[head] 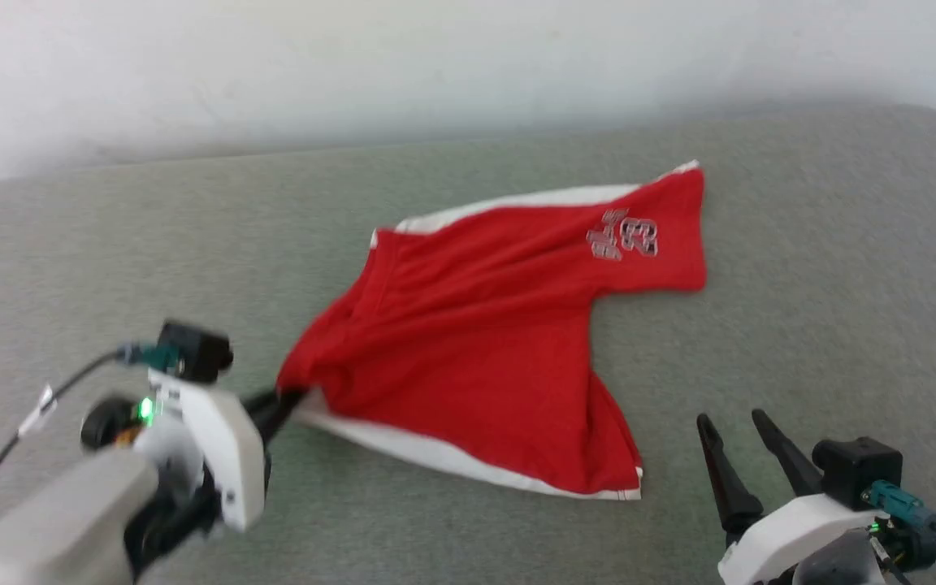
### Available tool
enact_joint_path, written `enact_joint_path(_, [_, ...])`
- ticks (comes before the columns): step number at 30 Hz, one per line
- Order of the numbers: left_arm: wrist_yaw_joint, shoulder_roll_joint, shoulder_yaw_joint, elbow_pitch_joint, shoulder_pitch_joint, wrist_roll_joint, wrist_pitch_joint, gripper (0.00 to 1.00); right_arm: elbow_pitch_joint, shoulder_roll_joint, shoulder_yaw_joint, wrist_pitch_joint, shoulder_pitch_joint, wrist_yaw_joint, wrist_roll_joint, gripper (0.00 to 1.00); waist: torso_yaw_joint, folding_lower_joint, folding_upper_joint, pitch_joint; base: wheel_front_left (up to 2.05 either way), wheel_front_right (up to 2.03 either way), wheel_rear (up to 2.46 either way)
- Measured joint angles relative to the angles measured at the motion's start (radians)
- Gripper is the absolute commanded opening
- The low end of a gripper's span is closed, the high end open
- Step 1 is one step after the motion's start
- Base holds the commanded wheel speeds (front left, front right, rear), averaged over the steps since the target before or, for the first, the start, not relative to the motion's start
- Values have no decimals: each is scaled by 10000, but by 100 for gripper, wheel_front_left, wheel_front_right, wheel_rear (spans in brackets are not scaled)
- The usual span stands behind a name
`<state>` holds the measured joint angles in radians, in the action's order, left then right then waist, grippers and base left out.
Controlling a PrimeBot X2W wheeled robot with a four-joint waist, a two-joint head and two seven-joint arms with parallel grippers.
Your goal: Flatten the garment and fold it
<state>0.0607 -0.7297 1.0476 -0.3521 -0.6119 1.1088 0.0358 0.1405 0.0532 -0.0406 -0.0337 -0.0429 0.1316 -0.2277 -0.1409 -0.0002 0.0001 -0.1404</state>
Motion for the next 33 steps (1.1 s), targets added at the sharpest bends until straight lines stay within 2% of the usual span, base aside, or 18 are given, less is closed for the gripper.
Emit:
enact_joint_path(5, [-1235, -878, 127, 1776, 1405, 372, 265, 0, -102, 0, 98, 251, -267, 0, 10, 100, 600, -1, 0, 438, 0, 0, 0])
enact_joint_path(9, [-2140, -915, 102, 2487, 2010, 441, -90, 0, -192, 2, 107, 575, -328, 0, 31, 100, 1078, -1, 0, 673, 0, 0, 0])
enact_joint_path(10, [-2303, -836, 96, 2545, 2041, 435, -217, 47, -224, 2, 100, 679, -327, 0, 82, 100, 1192, 0, 0, 712, 0, 0, 0])
enact_joint_path(11, [-2403, -742, 79, 2571, 2042, 401, -376, 100, -261, 0, 71, 803, -318, 0, 86, 100, 1304, 0, 0, 747, 0, 0, 0])
enact_joint_path(14, [-2629, -456, 69, 2520, 2037, -35, -955, 100, -297, 42, -73, 1425, -150, 0, 63, 100, 1597, 1, 0, 836, 0, 0, 0])
enact_joint_path(18, [-2838, -171, -38, 2395, 2031, -731, -2140, 100, -182, 311, -353, 2930, 358, 0, -73, 100, 1926, 1, 0, 948, 0, 0, 0])
enact_joint_path(22, [-3461, -13, -324, 2274, 2047, -1981, -2847, 100, 230, 443, -337, 4506, 910, -2, -297, 100, 2279, 1, 0, 1052, 0, 0, 0])
enact_joint_path(25, [-4029, 372, -1383, 2631, 2300, -3172, -2918, 100, 654, 746, -483, 5473, 1263, -2, -100, 100, 2574, 1, 0, 1103, 0, 0, 0])
enact_joint_path(28, [-4360, 938, -2683, 3321, 3013, -4602, -2928, 100, 1093, 792, -474, 6109, 1560, -2, -29, 100, 2874, 2, 0, 1117, 0, 0, 0])
enact_joint_path(33, [-4316, 1906, -4201, 3847, 4419, -6217, -2928, 100, 1812, 930, -430, 6834, 1788, -2, 270, 100, 3340, 2, 1, 1046, 0, 0, 0])
